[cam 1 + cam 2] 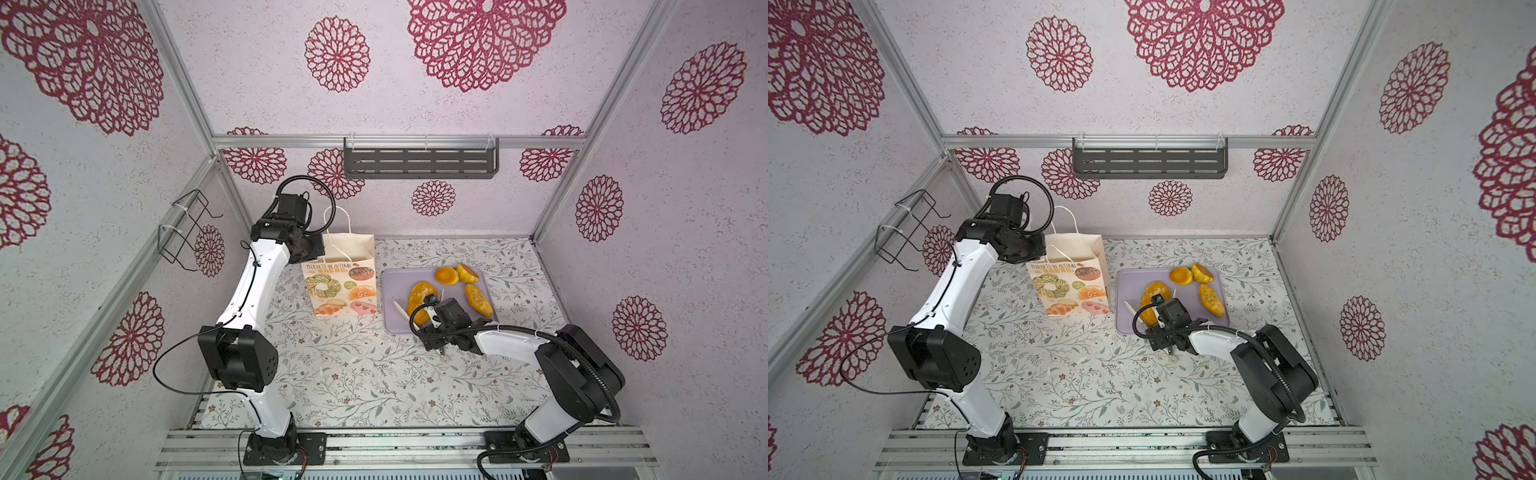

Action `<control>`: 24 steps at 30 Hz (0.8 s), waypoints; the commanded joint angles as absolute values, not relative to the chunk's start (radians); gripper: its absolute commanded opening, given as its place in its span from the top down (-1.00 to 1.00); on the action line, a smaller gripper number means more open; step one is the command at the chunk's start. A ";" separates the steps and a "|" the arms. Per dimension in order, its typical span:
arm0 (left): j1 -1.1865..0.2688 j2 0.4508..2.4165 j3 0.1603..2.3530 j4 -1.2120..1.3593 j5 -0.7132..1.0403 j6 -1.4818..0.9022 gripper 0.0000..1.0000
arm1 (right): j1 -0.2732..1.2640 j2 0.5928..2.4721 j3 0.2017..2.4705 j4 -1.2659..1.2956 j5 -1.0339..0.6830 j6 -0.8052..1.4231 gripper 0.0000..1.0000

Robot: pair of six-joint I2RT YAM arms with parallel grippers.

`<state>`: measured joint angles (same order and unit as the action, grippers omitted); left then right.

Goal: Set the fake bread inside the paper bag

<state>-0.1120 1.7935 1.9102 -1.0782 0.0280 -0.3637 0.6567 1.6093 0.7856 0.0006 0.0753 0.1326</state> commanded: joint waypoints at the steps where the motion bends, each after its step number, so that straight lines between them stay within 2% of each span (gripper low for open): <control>1: -0.123 1.793 1.916 -1.101 0.023 -0.356 1.00 | 0.663 1.594 0.811 0.014 0.100 0.132 -0.60; 7: -0.121 1.793 1.915 -1.102 0.019 -0.355 1.00 | 0.663 1.548 0.806 0.003 0.093 0.156 -0.37; 16: -0.122 1.796 1.916 -1.103 0.017 -0.354 1.00 | 0.660 1.346 0.837 -0.093 0.069 0.227 -0.35; 24: -0.122 1.794 1.916 -1.103 0.020 -0.353 1.00 | 0.632 1.334 0.973 -0.359 0.033 0.326 -0.31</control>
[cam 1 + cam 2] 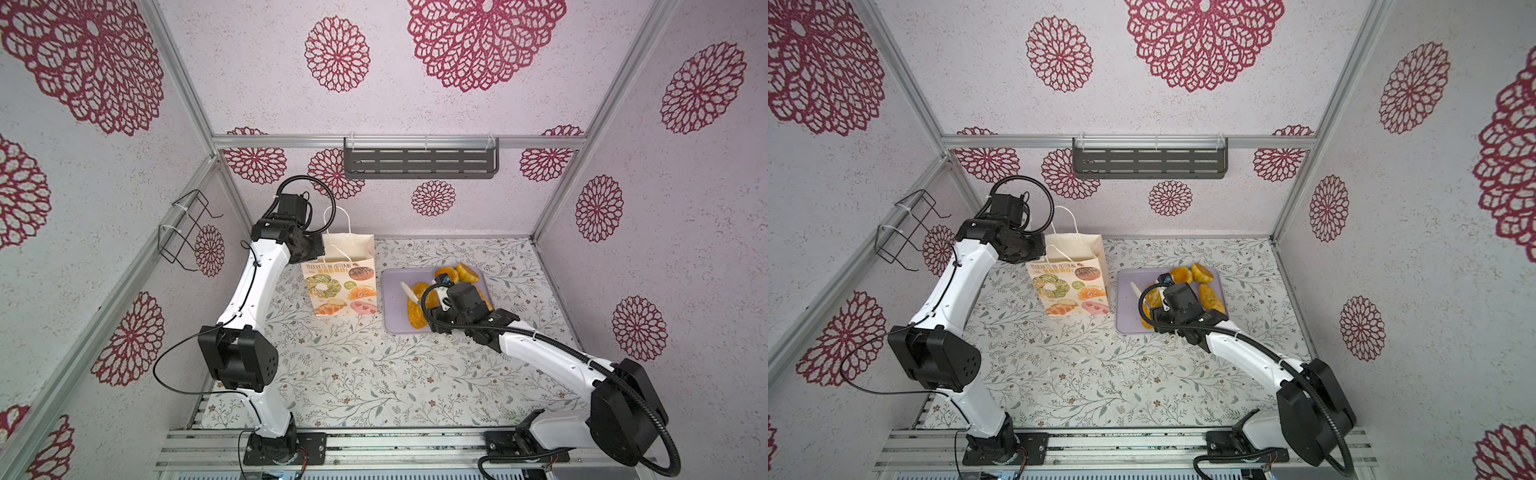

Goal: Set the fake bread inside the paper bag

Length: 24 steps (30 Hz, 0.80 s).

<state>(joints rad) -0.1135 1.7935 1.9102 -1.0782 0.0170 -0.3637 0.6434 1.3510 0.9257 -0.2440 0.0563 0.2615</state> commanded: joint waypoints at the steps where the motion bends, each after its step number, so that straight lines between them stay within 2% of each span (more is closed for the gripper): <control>1: -0.122 1.794 1.916 -1.103 0.021 -0.354 1.00 | 0.628 1.337 0.988 -0.386 0.020 0.341 -0.31; 12: -0.123 1.793 1.916 -1.102 0.034 -0.354 1.00 | 0.515 1.270 0.998 -0.520 -0.135 0.457 -0.31; 24: -0.123 1.792 1.916 -1.100 0.035 -0.355 1.00 | 0.464 1.274 0.899 -0.375 -0.344 0.547 -0.32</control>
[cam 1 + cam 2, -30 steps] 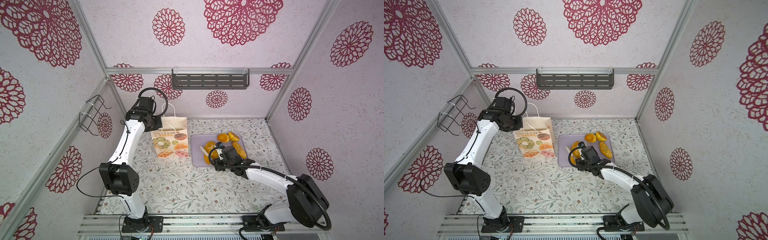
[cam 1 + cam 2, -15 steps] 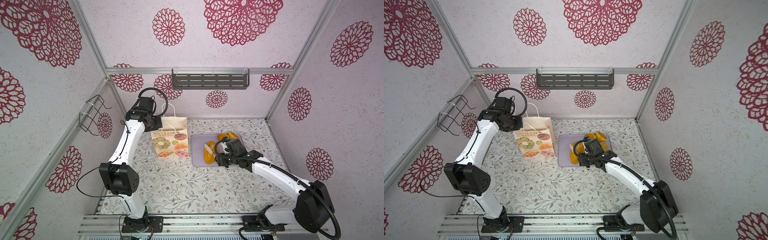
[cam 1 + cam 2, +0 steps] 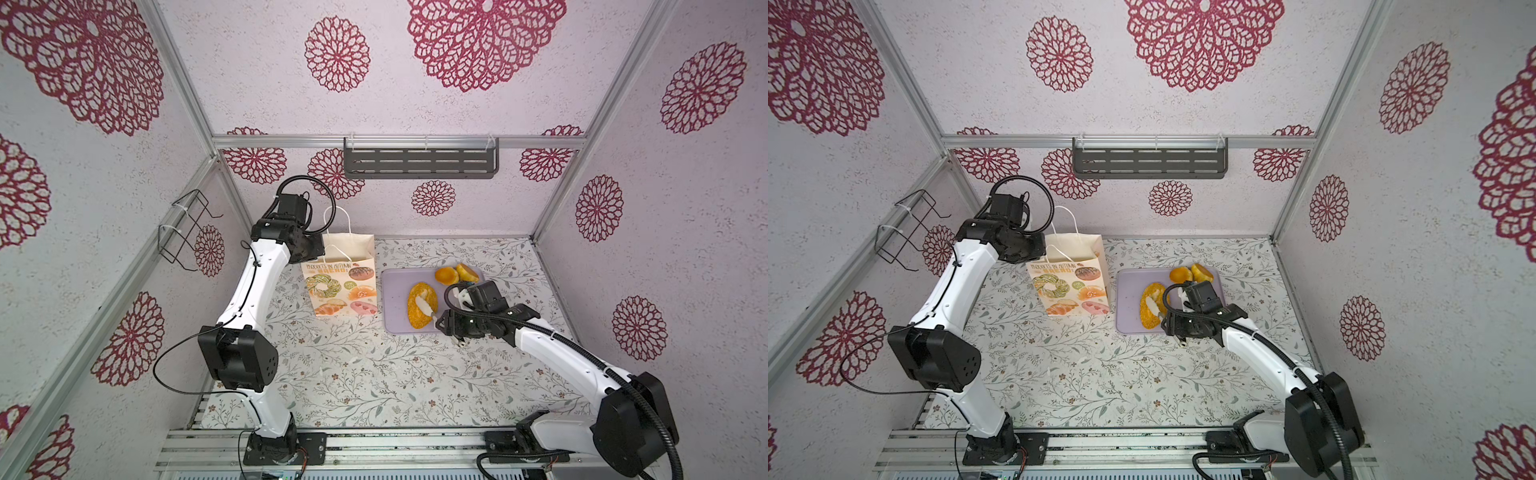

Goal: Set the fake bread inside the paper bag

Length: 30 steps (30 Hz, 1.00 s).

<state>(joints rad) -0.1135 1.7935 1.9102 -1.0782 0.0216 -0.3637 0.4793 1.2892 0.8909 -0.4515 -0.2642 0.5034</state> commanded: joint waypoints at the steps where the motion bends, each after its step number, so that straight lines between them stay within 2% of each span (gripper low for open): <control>1: -0.123 1.793 1.915 -1.101 0.035 -0.355 1.00 | 0.457 1.276 0.890 -0.363 -0.359 0.555 -0.32; 11: -0.123 1.792 1.915 -1.100 0.037 -0.355 1.00 | 0.410 1.298 0.840 -0.224 -0.466 0.628 -0.32; 30: -0.123 1.792 1.916 -1.103 0.029 -0.355 1.00 | 0.410 1.388 0.815 -0.102 -0.527 0.684 -0.29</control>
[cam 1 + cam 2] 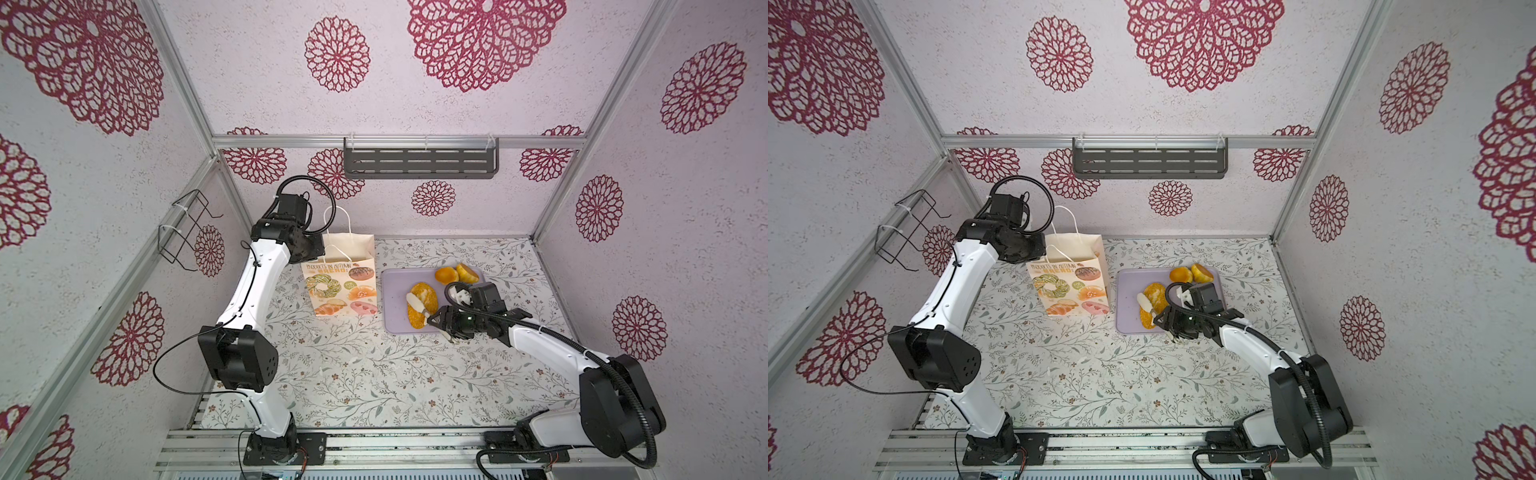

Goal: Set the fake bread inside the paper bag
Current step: 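Close the tongs on the crumb-coated bread with the right gripper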

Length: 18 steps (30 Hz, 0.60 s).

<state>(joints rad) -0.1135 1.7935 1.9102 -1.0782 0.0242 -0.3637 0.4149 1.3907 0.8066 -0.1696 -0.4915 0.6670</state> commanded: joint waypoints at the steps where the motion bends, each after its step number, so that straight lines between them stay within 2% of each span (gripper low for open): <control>1: -0.123 1.793 1.916 -1.103 0.028 -0.355 1.00 | 0.410 1.393 0.813 -0.098 -0.528 0.685 -0.29; 4: -0.123 1.792 1.916 -1.103 0.027 -0.353 1.00 | 0.411 1.404 0.811 -0.090 -0.528 0.686 -0.24; 11: -0.122 1.792 1.916 -1.103 0.026 -0.353 1.00 | 0.408 1.425 0.802 -0.063 -0.545 0.691 0.05; 18: -0.123 1.792 1.917 -1.104 0.025 -0.354 1.00 | 0.400 1.414 0.795 -0.048 -0.563 0.696 0.49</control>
<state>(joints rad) -0.1135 1.7935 1.9102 -1.0782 0.0238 -0.3634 0.4080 1.4334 0.7914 -0.1013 -0.5243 0.7010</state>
